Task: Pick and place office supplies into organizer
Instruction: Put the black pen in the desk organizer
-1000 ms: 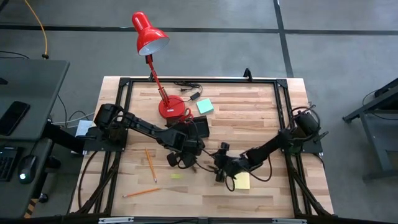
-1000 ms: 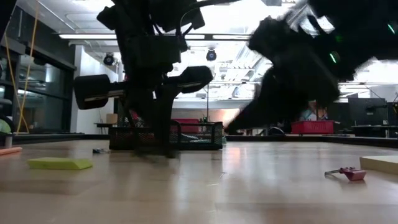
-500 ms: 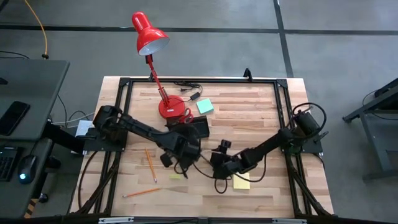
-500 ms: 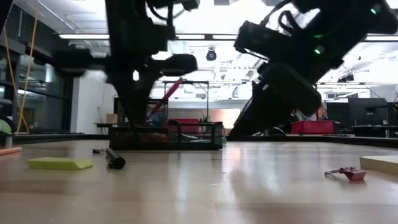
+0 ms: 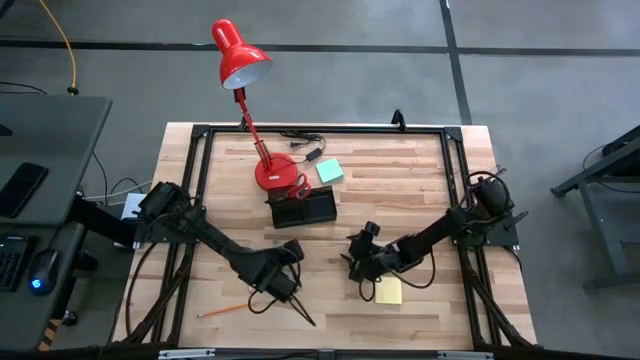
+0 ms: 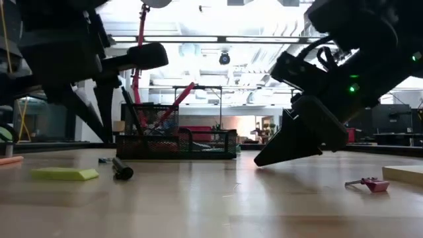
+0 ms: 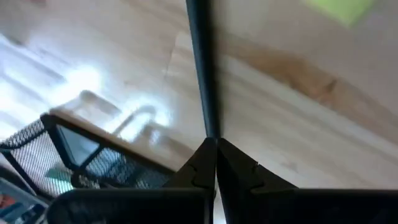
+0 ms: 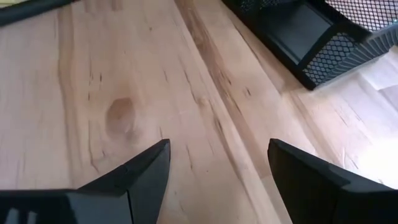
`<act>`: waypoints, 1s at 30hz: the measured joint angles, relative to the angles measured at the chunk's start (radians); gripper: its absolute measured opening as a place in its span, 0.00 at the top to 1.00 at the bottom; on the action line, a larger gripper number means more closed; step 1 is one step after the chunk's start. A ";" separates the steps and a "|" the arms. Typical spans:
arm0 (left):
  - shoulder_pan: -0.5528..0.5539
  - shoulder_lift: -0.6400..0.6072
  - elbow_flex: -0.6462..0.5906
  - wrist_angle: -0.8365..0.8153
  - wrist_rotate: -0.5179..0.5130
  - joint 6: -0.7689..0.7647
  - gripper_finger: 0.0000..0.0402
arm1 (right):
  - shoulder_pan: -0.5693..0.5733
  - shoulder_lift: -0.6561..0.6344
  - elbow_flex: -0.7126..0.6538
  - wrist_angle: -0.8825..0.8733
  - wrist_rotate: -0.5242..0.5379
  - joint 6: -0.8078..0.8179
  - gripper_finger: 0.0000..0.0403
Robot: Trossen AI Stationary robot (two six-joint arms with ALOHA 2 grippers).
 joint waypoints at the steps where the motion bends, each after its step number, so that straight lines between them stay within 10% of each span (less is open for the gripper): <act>1: 0.000 0.000 0.000 0.015 0.020 -0.004 0.98 | -0.003 0.000 -0.010 0.014 0.000 -0.003 0.36; 19: 0.019 0.000 0.001 0.116 0.157 0.220 0.52 | -0.006 0.000 -0.057 0.146 0.003 0.007 0.36; 30: 0.027 0.000 0.001 0.229 0.188 0.305 0.48 | -0.001 0.000 -0.057 0.148 -0.001 0.007 0.36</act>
